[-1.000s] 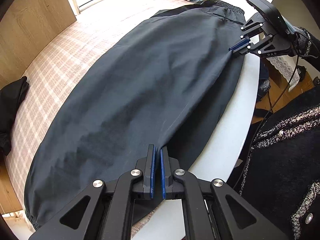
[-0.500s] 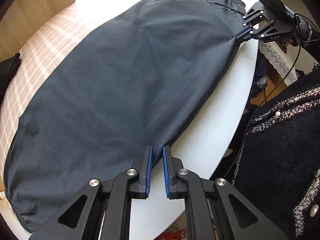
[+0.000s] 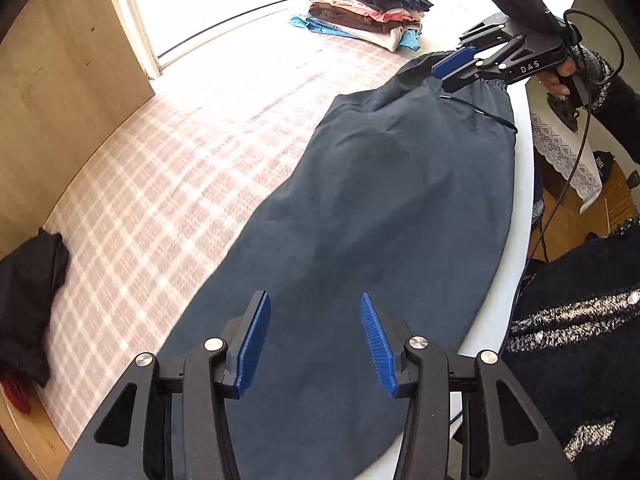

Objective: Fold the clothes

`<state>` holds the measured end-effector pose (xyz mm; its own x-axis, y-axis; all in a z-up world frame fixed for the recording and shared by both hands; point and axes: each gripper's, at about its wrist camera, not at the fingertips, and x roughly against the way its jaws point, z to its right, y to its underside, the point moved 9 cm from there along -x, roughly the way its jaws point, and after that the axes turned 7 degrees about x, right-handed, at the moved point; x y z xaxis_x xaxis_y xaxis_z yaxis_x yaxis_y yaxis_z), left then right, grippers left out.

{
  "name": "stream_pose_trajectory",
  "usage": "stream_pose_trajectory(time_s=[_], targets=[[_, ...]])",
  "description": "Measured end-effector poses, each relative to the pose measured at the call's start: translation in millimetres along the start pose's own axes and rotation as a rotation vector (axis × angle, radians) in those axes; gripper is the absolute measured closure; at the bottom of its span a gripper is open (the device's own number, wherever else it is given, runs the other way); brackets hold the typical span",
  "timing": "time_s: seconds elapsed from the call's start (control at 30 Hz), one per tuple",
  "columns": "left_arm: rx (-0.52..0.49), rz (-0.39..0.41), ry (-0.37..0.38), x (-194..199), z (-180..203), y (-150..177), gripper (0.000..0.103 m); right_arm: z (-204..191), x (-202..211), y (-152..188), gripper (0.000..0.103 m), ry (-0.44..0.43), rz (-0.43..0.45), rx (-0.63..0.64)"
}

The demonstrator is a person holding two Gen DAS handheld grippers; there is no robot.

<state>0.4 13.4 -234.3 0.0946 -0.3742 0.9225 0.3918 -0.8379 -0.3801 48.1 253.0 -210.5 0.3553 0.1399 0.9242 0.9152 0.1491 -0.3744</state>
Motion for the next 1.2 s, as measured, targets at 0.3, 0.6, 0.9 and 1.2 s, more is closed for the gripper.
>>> stream_pose_trajectory(time_s=[0.3, 0.6, 0.9, 1.2], targets=[[-0.028, -0.084, 0.122, -106.2, 3.5, -76.1, 0.055, 32.3, -74.4, -33.2, 0.064, -0.077, -0.052, 0.053], [-0.02, -0.082, 0.205, -103.6, 11.1, -76.2, 0.086, 15.2, -83.4, -10.1, 0.095, -0.273, -0.198, 0.142], [-0.041, -0.117, 0.292, -85.4, 41.4, -43.6, 0.086, 1.2, -70.0, -51.6, 0.07, -0.256, -0.132, 0.158], [-0.075, -0.114, 0.269, -88.1, 47.8, -42.4, 0.086, 20.6, -108.0, -51.4, 0.063, -0.181, -0.233, 0.251]])
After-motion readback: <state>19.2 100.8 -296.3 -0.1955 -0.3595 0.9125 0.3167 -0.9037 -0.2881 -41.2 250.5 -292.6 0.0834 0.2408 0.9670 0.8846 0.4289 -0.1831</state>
